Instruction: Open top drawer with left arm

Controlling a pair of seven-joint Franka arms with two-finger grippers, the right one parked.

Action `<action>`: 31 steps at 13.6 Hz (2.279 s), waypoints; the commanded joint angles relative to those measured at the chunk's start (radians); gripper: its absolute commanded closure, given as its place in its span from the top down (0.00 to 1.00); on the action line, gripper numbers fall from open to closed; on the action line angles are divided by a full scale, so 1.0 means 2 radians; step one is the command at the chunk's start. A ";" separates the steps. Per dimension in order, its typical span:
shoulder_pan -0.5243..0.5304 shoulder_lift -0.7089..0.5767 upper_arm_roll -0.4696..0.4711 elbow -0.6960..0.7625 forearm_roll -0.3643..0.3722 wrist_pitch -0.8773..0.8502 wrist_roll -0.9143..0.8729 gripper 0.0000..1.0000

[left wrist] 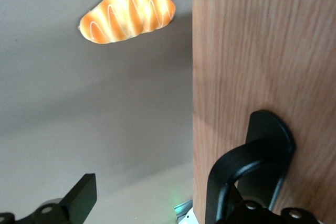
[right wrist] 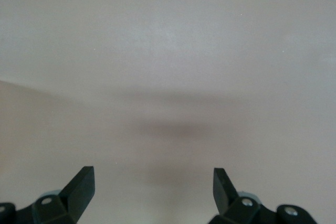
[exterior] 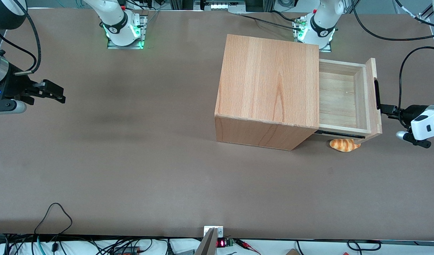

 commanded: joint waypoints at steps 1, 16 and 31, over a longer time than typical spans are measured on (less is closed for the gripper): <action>0.006 0.001 -0.003 0.007 0.025 0.008 0.012 1.00; 0.016 0.007 -0.003 0.028 0.024 0.018 0.011 1.00; 0.019 -0.006 -0.005 0.068 0.005 -0.033 0.029 1.00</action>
